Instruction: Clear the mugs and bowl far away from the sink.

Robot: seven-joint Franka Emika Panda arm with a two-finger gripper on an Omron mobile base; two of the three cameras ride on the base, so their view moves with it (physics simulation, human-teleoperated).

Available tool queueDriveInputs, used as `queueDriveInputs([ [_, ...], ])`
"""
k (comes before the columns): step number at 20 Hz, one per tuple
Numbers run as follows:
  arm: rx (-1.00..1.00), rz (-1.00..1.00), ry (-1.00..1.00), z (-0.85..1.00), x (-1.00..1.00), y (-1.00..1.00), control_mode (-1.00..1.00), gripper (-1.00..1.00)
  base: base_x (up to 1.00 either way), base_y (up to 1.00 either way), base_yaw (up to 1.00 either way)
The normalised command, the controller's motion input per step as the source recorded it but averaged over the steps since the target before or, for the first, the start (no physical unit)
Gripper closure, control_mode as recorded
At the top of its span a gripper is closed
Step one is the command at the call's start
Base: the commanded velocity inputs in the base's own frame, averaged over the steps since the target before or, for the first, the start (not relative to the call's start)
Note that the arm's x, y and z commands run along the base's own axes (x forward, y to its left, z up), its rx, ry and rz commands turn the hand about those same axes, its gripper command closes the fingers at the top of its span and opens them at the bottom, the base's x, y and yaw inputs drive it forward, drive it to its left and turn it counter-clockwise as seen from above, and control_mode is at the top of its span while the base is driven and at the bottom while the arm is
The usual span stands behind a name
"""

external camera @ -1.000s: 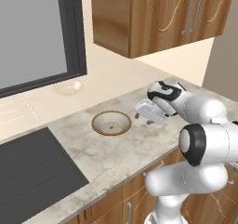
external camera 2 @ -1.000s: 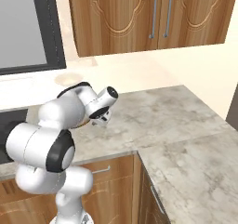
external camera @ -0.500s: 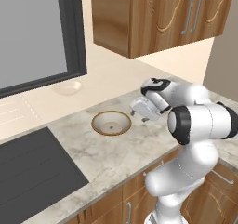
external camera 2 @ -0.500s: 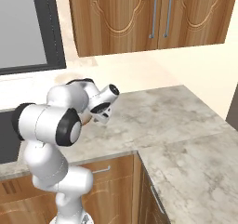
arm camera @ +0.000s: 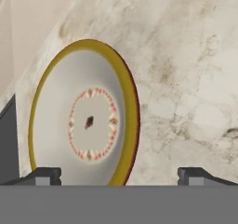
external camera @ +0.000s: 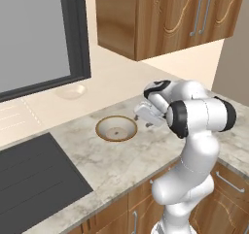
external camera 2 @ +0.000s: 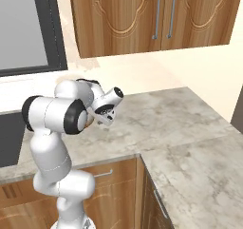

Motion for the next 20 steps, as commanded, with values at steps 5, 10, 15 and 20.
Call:
queueDriveInputs([
  [5, 0.03, 0.00, 0.01, -0.27, 0.02, 0.12, -1.00, -1.00, 0.00, 0.00, 0.00],
  [10, 0.00, 0.00, 0.00, -0.16, 0.05, 0.16, -1.00, -1.00, 0.00, 0.00, 0.00],
  [15, 0.00, 0.00, 0.00, -0.15, 0.13, 0.19, -1.00, -1.00, 0.00, 0.00, 0.00],
  [20, 0.00, 0.00, 0.00, -0.18, 0.08, 0.19, -1.00, -1.00, 0.00, 0.00, 0.00],
])
